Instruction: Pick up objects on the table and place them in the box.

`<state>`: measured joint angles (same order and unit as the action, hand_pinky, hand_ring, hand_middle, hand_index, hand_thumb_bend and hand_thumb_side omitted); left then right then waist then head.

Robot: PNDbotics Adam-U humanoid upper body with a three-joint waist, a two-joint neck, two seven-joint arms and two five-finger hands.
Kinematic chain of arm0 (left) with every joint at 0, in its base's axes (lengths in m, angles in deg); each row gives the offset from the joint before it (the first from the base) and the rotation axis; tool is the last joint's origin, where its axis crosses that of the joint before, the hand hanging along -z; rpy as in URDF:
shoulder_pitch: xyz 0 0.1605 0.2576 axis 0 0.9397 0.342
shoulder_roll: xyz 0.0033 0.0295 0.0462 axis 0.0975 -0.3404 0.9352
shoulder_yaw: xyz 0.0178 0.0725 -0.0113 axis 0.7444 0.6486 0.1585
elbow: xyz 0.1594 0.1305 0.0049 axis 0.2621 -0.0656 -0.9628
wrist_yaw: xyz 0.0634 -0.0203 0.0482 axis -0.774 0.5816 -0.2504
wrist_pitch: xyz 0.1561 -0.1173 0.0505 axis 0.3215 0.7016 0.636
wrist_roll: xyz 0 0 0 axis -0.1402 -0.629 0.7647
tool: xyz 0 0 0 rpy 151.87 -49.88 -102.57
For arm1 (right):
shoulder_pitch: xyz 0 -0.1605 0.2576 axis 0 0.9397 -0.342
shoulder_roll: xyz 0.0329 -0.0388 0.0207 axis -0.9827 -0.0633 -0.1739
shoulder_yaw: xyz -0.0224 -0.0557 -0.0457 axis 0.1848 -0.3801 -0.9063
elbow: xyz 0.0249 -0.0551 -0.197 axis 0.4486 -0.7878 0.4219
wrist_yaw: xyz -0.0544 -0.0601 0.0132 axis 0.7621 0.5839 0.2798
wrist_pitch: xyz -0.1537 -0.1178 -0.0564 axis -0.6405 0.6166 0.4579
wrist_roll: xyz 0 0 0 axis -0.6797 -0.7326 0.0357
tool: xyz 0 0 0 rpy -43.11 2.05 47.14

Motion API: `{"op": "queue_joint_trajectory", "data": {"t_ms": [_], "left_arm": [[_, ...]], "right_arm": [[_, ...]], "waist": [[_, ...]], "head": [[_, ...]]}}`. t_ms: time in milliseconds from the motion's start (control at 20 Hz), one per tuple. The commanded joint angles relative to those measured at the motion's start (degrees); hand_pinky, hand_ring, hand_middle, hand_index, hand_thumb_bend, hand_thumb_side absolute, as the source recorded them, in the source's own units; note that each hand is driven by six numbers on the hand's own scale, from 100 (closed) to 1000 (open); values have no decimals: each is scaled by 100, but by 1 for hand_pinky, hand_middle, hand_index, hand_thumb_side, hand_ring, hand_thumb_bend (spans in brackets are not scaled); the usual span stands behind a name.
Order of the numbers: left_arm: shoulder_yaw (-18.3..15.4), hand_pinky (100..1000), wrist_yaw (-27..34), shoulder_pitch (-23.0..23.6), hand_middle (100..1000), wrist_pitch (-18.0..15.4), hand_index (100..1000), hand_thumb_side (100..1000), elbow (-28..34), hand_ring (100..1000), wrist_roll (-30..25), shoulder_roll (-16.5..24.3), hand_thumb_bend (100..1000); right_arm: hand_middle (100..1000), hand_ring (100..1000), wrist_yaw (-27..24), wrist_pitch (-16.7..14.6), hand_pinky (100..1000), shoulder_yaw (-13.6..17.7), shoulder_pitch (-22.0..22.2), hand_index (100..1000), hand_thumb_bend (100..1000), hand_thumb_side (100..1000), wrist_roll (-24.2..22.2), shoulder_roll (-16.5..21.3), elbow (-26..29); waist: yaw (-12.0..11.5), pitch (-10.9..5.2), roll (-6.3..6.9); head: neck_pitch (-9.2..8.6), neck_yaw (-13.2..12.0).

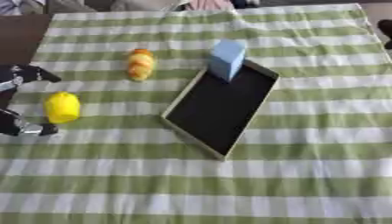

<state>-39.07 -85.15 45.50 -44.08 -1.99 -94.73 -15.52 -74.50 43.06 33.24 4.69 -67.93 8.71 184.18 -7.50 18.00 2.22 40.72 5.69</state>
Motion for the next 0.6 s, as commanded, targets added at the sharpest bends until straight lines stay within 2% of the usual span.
{"op": "queue_joint_trajectory", "data": {"t_ms": [50, 150, 250, 600], "left_arm": [[-48, 927, -77, -86, 804, 35, 926, 542, -111, 927, 62, 88, 544], [-81, 924, -78, -95, 794, 56, 923, 541, -212, 924, 104, 46, 467], [-121, 920, -49, -116, 789, 74, 922, 545, -308, 921, 163, -7, 437], [-153, 919, -223, -153, 792, 98, 922, 542, -528, 921, 300, -99, 467]], "right_arm": [[523, 823, 10, 10, 951, 18, -5, 780, 100, 470, -15, 46, 86], [523, 823, 21, 14, 951, 15, 1, 780, 100, 470, -23, 34, 86], [522, 823, 29, 25, 952, 11, 2, 780, 100, 470, -28, 17, 86], [521, 823, 52, 52, 954, -3, 5, 780, 100, 470, -60, -26, 86]], "waist": [[1, -88, -20], [3, -81, -31], [6, -75, -41], [15, -48, -57]], "head": [[-58, -10], [-64, -14], [-74, -21], [-105, -63]]}}
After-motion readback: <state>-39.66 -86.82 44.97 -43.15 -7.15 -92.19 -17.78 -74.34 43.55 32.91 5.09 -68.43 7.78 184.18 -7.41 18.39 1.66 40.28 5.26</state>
